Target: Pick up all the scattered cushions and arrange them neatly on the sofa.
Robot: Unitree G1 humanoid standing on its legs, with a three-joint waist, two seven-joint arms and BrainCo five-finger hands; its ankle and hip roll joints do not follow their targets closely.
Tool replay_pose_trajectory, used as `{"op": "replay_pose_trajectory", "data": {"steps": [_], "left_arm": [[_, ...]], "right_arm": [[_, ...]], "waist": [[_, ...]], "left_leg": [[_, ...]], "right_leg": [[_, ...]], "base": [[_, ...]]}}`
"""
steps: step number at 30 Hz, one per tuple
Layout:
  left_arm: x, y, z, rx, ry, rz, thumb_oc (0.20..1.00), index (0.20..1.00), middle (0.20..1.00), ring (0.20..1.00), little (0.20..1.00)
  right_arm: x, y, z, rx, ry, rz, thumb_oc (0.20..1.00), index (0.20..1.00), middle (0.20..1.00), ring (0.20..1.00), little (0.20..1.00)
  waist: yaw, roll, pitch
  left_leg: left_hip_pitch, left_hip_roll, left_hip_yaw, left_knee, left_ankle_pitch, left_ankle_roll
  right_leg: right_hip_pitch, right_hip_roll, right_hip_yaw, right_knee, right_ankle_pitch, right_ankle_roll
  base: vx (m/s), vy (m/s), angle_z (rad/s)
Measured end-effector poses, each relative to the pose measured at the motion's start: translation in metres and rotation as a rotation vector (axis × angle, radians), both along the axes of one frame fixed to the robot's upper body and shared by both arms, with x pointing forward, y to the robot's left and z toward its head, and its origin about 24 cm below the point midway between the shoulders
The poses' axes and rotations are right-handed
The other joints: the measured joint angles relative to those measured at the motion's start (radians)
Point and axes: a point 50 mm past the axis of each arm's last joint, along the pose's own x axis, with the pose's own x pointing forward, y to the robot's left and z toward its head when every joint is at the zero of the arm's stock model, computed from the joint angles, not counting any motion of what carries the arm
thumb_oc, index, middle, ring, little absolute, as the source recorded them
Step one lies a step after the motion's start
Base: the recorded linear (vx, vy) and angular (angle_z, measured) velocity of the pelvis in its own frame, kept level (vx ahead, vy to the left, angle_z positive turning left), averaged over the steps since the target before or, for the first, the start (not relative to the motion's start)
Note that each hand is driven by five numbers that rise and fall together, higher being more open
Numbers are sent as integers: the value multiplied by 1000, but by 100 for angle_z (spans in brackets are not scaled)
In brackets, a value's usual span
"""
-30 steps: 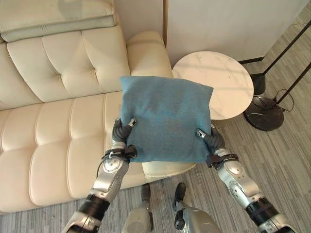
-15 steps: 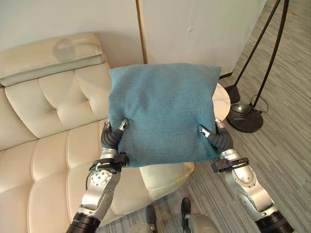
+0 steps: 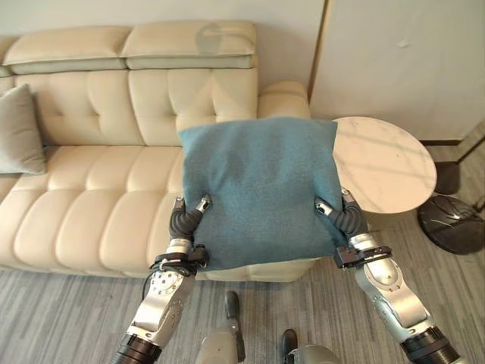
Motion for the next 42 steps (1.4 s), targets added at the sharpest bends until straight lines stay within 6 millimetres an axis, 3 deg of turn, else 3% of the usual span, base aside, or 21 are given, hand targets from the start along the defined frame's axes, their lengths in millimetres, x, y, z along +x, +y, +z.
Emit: {"op": "replay_pose_trajectory", "data": {"steps": [2,5,6,14,18,20,21,22,23,24,27,28,29,31,32,34,37,38,40,41,42], "left_arm": [[2,-2,3,1,-14,-20,200,200,200,200,200],[8,-8,10,-2,-46,-48,200,200,200,200,200],[9,-8,12,-5,-52,-50,200,200,200,200,200],[10,3,14,38,-51,-35,200,200,200,200,200],[11,5,14,49,-52,-35,200,200,200,200,200],[11,2,11,34,-41,-35,200,200,200,200,200],[11,3,8,35,-29,-31,200,200,200,200,200],[11,4,7,45,-22,-33,200,200,200,200,200],[11,5,7,49,-23,-33,200,200,200,200,200],[10,8,8,67,-28,-39,200,200,200,200,200],[8,11,4,72,-11,-33,200,200,200,200,200],[6,11,2,72,-1,-31,200,200,200,200,200],[4,12,0,70,8,-27,200,200,200,200,200],[0,11,-6,49,25,-20,200,200,200,200,200],[-3,9,-9,46,35,-32,200,200,200,200,200],[-4,3,-11,26,42,-51,200,200,200,200,200],[-5,2,-11,23,41,-59,200,200,200,200,200],[-4,1,-10,21,36,-64,200,200,200,200,200],[1,-2,-4,18,9,-80,200,200,200,200,200],[2,-1,-1,22,-3,-83,200,200,200,200,200],[2,-2,-2,21,0,-85,200,200,200,200,200]], "right_arm": [[-1,-2,-1,-6,3,-5,200,200,200,200,200],[1,-9,6,3,-27,-34,200,200,200,200,200],[1,-7,6,16,-31,-35,200,200,200,200,200],[1,3,4,66,-27,-20,200,200,200,200,200],[1,5,5,72,-31,-17,200,200,200,200,200],[0,3,3,65,-25,-19,200,200,200,200,200],[-1,3,2,62,-19,-17,200,200,200,200,200],[-3,4,-1,70,-8,-19,200,200,200,200,200],[-3,4,-2,71,-6,-19,200,200,200,200,200],[-4,6,-2,71,-4,-10,200,200,200,200,200],[-5,9,-3,76,3,13,200,200,200,200,200],[-5,9,-4,75,7,16,200,200,200,200,200],[-6,10,-4,75,7,21,200,200,200,200,200],[-7,8,-5,65,11,29,200,200,200,200,200],[-11,5,-8,66,23,22,200,200,200,200,200],[-17,-3,-12,49,46,10,200,200,200,200,200],[-15,-9,-6,47,32,15,200,200,200,200,200],[-15,-9,-5,49,28,15,200,200,200,200,200],[-14,-11,-3,50,15,6,200,200,200,200,200],[-11,-11,2,49,-5,6,200,200,200,200,200],[-11,-12,3,51,-7,2,200,200,200,200,200]], "waist": [[-41,-3,1],[-56,16,-9],[-56,9,-10],[-4,-8,-16],[-7,-12,-19],[-26,-10,-17],[-37,-12,-14],[-50,-21,-19],[-54,-25,-21],[-54,-50,-22],[-44,-35,-7],[-53,-36,-4],[-51,-34,-3],[-53,-17,1],[-64,-13,-2],[-66,11,-8],[-50,15,-11],[-55,14,-11],[-65,-10,-10],[-55,-36,-6],[-61,-42,-3]], "left_leg": [[59,5,22,41,-37,-12],[141,7,9,-45,-3,-1],[143,-2,-5,-66,2,9],[115,-75,-37,-91,-13,47],[66,-107,-35,-53,-42,98],[67,-119,-50,-41,-58,123],[85,-129,-69,-43,-49,147],[89,-129,-75,-55,-45,144],[89,-129,-74,-56,-39,137],[97,-140,-66,-61,-50,148],[102,-136,-81,-54,-78,169],[137,-148,-88,-56,-97,162],[156,-152,-97,-51,-127,149],[178,-148,-116,-13,-184,124],[199,-149,-140,-7,-183,106],[226,-120,-176,37,-205,72],[115,-63,-129,346,-211,-24],[91,-44,-108,388,-218,-52],[49,-26,-50,353,-229,-40],[30,-26,-41,216,-229,-38],[16,-24,-52,158,-226,-36]], "right_leg": [[25,-22,-58,-9,2,3],[20,-14,-103,-14,10,29],[13,-22,-104,-15,17,43],[11,-73,-100,-49,62,113],[-63,-120,-76,55,49,137],[-126,-147,-47,204,44,139],[-206,-157,4,342,13,149],[-232,-133,57,361,-27,158],[-234,-124,64,354,-30,156],[-267,-98,58,295,-32,143],[-323,-36,-41,186,-17,131],[-328,-37,-127,93,29,111],[-327,-37,-169,73,52,109],[-317,-34,-203,78,67,99],[-272,-26,-191,38,77,83],[-216,8,-177,12,136,21],[-117,60,-179,-64,140,-75],[-84,70,-175,-85,133,-74],[-42,73,-135,-140,127,-69],[-18,73,-88,-159,131,-72],[1,74,-58,-160,125,-63]], "base": [[0,103,91],[44,102,60],[70,152,35],[96,195,21],[115,243,0],[105,119,16],[112,59,34],[142,60,35],[225,79,29],[240,63,-4],[357,49,1],[554,14,36],[584,-14,24],[292,-59,30],[242,-93,67],[271,-90,75],[204,-9,18],[149,49,-11],[157,92,-23],[199,147,-64],[176,166,-90]]}}
